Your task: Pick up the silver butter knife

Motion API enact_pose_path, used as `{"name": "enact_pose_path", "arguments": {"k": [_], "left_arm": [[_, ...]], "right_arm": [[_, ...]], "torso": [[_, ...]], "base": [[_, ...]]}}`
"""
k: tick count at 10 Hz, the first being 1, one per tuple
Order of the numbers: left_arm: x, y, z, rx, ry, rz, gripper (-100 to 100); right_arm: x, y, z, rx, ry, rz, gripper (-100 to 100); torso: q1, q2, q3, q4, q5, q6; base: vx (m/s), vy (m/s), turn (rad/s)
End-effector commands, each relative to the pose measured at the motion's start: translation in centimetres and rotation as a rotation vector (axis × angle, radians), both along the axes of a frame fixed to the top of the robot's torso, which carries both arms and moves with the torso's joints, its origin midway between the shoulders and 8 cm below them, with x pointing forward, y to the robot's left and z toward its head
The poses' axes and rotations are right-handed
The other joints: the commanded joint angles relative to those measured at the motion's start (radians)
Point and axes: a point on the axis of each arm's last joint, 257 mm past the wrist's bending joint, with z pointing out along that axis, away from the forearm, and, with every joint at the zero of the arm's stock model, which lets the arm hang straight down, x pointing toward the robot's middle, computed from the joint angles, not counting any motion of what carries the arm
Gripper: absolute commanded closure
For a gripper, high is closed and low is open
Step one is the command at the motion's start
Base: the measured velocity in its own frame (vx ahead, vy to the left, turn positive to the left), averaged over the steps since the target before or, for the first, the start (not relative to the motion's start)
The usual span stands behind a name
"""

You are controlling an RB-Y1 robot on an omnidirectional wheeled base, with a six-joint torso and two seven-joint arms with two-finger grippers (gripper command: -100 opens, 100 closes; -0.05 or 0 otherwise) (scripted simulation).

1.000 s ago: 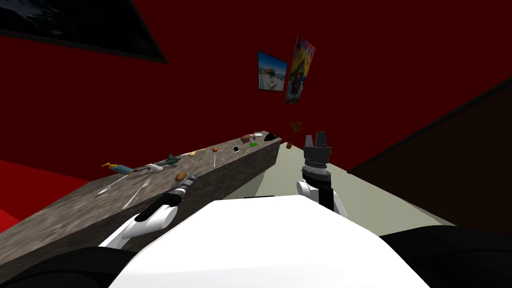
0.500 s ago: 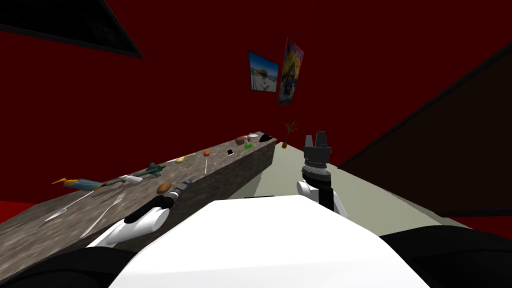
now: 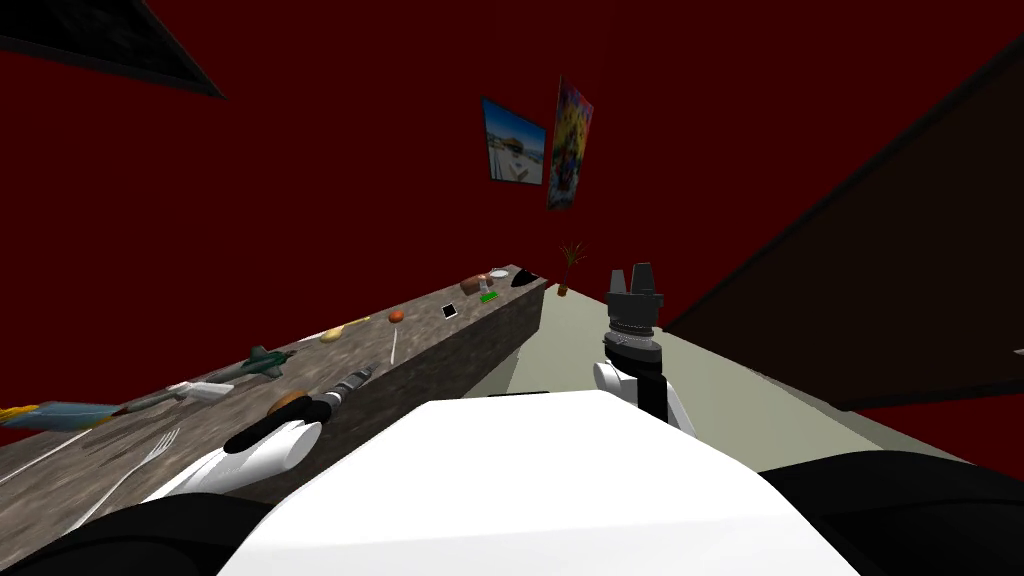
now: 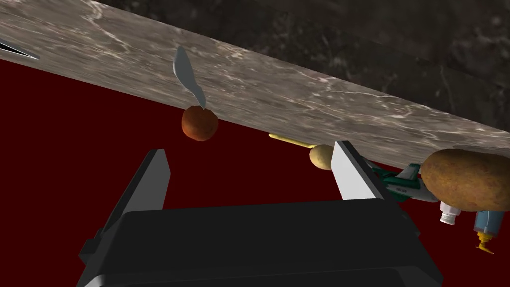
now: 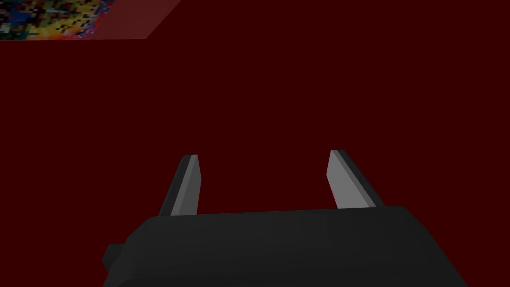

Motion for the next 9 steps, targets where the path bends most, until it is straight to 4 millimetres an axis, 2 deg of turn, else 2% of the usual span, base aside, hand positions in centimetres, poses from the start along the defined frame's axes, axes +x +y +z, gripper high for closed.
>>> {"name": "enact_pose_path", "arguments": {"k": [1, 3, 4, 9], "left_arm": [[-0.5, 0.5, -0.6, 0.018, 0.031, -0.002, -100], [-2.3, 2.5, -1.3, 0.043, 0.104, 0.011, -100], [-2.3, 2.5, -1.3, 0.048, 0.107, 0.006, -100], [-5.8, 5.8, -2.6, 0.092, 0.250, 0.015, -100]], "right_arm": [[0.0, 0.0, 0.0, 0.000, 0.000, 0.000, 0], [0.0, 0.0, 0.0, 0.000, 0.000, 0.000, 0], [0.0, 0.0, 0.0, 0.000, 0.000, 0.000, 0], [0.0, 0.0, 0.0, 0.000, 0.000, 0.000, 0]], "torso": [[0.000, 0.000, 0.000, 0.000, 0.000, 0.000], [0.003, 0.000, 0.000, 0.000, 0.001, 0.000], [0.004, -0.002, -0.001, 0.000, 0.001, 0.000], [0.003, 0.000, 0.000, 0.000, 0.001, -0.001]], "base": [[0.076, -0.020, -0.078], [0.118, 0.008, -0.144], [0.087, 0.003, -0.082], [0.093, 0.007, -0.135]]}}
